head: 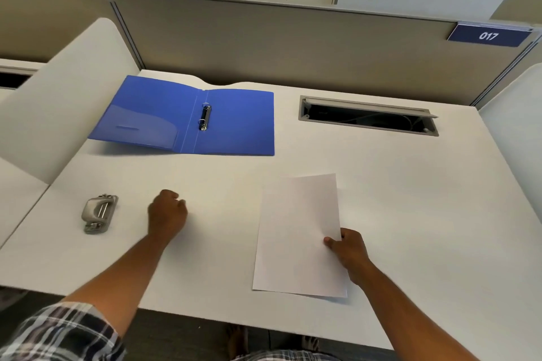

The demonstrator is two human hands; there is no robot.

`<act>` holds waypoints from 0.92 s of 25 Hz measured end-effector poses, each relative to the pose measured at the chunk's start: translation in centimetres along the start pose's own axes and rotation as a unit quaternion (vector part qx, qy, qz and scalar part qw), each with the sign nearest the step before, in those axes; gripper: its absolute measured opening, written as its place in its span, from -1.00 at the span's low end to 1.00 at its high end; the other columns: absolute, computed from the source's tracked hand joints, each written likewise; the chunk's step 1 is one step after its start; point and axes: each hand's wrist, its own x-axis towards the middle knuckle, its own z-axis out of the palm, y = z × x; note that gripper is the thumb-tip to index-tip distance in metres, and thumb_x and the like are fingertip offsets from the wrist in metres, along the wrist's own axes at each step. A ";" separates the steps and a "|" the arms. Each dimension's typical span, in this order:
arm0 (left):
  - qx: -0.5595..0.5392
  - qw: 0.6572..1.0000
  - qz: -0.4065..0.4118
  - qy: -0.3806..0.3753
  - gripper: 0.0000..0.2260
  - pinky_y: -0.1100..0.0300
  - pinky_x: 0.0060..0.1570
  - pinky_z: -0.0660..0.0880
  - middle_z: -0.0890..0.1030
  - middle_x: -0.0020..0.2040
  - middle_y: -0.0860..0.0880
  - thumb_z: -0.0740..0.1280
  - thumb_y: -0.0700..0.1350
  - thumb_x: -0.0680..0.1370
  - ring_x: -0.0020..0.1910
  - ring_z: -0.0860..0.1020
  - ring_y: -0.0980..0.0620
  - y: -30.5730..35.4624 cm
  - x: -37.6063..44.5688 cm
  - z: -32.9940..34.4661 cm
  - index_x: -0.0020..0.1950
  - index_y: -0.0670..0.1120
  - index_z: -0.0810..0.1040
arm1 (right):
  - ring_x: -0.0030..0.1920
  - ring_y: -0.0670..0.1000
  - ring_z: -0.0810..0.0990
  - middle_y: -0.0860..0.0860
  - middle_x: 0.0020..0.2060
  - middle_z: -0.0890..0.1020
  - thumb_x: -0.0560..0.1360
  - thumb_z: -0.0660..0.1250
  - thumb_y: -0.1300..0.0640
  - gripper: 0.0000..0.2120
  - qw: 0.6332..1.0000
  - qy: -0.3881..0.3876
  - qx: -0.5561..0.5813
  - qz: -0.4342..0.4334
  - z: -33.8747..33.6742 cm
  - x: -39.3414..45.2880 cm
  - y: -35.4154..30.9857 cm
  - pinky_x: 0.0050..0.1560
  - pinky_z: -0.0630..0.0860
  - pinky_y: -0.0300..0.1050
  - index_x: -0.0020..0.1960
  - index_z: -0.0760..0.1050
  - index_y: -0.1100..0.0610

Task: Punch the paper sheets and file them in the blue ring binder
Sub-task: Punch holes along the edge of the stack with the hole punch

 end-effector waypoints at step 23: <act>0.160 0.983 -0.092 0.004 -0.64 -0.28 0.22 0.38 0.33 0.23 -0.38 0.22 0.01 0.62 0.26 0.32 -0.37 -8.6 6.2 -5.7 0.26 -0.24 0.37 | -0.09 0.17 0.70 0.06 -0.12 0.73 0.51 0.43 0.21 -0.94 1.000 0.009 -0.028 -0.005 0.7 0.3 -0.4 -0.02 0.63 0.06 -0.03 0.66 0.14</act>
